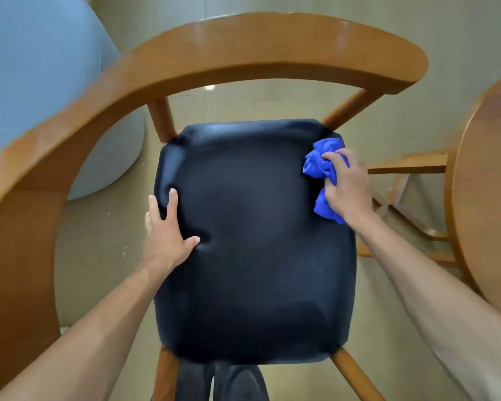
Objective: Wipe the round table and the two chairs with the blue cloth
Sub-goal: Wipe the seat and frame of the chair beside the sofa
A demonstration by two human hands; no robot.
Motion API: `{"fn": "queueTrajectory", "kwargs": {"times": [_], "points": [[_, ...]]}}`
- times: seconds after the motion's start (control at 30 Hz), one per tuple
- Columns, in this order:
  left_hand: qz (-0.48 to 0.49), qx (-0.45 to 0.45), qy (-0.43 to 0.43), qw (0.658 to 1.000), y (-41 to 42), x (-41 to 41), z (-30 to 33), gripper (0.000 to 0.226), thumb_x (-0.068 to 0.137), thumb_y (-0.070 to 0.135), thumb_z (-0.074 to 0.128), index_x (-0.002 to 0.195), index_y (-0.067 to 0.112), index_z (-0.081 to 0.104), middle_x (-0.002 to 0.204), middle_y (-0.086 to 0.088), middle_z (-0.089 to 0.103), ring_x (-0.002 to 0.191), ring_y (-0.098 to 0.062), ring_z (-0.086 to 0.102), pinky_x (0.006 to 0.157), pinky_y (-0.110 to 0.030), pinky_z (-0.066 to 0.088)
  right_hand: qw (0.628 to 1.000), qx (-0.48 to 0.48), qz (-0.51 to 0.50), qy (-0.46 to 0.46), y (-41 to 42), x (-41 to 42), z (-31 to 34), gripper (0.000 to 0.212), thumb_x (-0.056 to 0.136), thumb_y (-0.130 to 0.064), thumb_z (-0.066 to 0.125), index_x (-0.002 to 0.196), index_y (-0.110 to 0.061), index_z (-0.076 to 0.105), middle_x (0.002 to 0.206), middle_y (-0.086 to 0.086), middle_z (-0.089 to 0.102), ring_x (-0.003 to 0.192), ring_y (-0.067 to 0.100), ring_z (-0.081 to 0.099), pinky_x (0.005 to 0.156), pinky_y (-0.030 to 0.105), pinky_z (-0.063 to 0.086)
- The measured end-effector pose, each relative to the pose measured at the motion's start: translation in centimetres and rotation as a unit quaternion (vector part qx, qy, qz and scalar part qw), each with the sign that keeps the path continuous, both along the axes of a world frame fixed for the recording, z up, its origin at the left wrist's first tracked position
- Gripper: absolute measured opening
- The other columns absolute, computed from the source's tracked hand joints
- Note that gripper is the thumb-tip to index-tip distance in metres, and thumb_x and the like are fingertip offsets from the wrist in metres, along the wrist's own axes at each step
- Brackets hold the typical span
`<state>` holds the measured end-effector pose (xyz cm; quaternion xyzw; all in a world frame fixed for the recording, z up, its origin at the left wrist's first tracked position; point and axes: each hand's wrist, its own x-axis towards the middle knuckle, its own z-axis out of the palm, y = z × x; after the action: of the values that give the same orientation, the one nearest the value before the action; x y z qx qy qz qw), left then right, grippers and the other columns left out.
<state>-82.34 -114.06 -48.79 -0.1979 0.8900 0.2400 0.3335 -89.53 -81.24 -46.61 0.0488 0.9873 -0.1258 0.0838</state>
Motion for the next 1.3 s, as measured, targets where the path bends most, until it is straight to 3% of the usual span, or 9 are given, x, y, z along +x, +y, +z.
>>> {"fn": "queueTrajectory", "kwargs": {"times": [0.17,0.4,0.57,0.67,0.77,0.83,0.93,1.13,1.3], "points": [[-0.002,-0.008,-0.014,1.0,0.4,-0.1,0.7,0.106,0.083,0.027,0.073,0.151,0.039,-0.008,0.159,-0.002,-0.02,0.148,-0.029,-0.002,0.108,-0.049,0.035,0.945,-0.029,0.318,-0.067,-8.4,16.8,0.9,0.034,0.05,-0.004,0.071,0.078,-0.018,0.059,0.095,0.005,0.061,0.071,0.028,0.05,0.054,0.033,0.035],[-0.011,-0.024,-0.036,0.999,0.9,-0.1,1.3,0.097,0.087,0.022,0.065,0.151,0.036,-0.007,0.159,-0.004,-0.02,0.147,-0.032,-0.001,0.101,-0.047,0.04,0.808,-0.022,0.584,-0.079,-11.1,21.2,0.9,0.02,0.068,-0.013,0.056,0.079,-0.029,0.052,0.089,-0.007,0.051,0.07,0.02,0.044,0.062,0.029,0.028],[-0.037,-0.041,-0.053,0.997,2.0,1.5,2.5,0.085,0.088,0.013,0.053,0.152,0.03,0.0,0.158,-0.004,-0.019,0.146,-0.031,-0.001,0.101,-0.047,0.038,0.981,-0.039,0.187,-0.036,-10.1,11.5,1.5,0.043,0.058,0.0,0.062,0.096,-0.018,0.069,0.11,0.005,0.063,0.074,0.031,0.053,0.061,0.034,0.043],[-0.033,-0.003,-0.058,0.998,2.9,2.1,4.2,0.066,0.091,0.019,0.052,0.15,0.021,0.021,0.16,-0.007,-0.002,0.146,-0.029,0.008,0.104,-0.043,0.035,0.985,-0.132,0.013,-0.11,-9.0,8.0,2.2,0.048,0.076,0.006,0.05,0.116,-0.018,0.063,0.126,-0.001,0.051,0.096,0.028,0.05,0.083,0.036,0.042],[-0.032,0.108,-0.034,0.993,4.7,2.3,7.5,0.045,0.092,0.03,0.055,0.134,0.018,0.049,0.142,0.0,0.044,0.13,-0.019,0.04,0.098,-0.03,0.039,0.945,-0.3,-0.076,-0.108,-9.0,8.4,5.4,0.044,0.078,0.006,0.059,0.112,-0.022,0.062,0.119,-0.009,0.051,0.101,0.011,0.053,0.08,0.012,0.039],[-0.013,0.214,-0.034,0.976,6.0,2.5,10.9,0.029,0.09,0.036,0.058,0.117,0.026,0.06,0.121,0.014,0.06,0.113,-0.006,0.054,0.083,-0.015,0.039,0.907,-0.394,-0.122,-0.082,-9.4,9.6,8.5,0.045,0.077,0.003,0.067,0.108,-0.03,0.061,0.117,-0.01,0.054,0.099,0.003,0.056,0.081,0.011,0.041],[-0.005,0.308,-0.005,0.951,6.9,3.3,16.1,0.017,0.084,0.044,0.061,0.1,0.038,0.06,0.103,0.021,0.063,0.095,0.005,0.058,0.071,-0.01,0.04,0.825,-0.523,-0.205,-0.062,-9.8,12.0,13.4,0.045,0.08,-0.003,0.071,0.111,-0.034,0.059,0.117,-0.005,0.061,0.102,0.008,0.062,0.086,0.024,0.052],[-0.128,0.298,0.086,0.942,5.7,4.6,25.1,0.055,0.069,0.052,0.073,0.111,0.041,0.04,0.113,0.028,0.05,0.108,0.006,0.049,0.088,-0.015,0.038,0.677,-0.688,-0.263,0.007,-9.8,15.2,22.5,0.04,0.09,0.001,0.059,0.124,-0.022,0.057,0.121,0.011,0.064,0.113,0.033,0.06,0.093,0.046,0.05],[-0.027,0.358,0.085,0.929,4.4,5.2,30.3,0.067,0.065,0.059,0.074,0.121,0.038,0.045,0.115,0.02,0.06,0.106,0.002,0.058,0.089,-0.022,0.048,0.586,-0.761,-0.274,0.048,-10.3,16.9,28.6,0.055,0.078,0.001,0.06,0.13,-0.013,0.053,0.125,0.018,0.061,0.113,0.034,0.06,0.084,0.037,0.054]]}}
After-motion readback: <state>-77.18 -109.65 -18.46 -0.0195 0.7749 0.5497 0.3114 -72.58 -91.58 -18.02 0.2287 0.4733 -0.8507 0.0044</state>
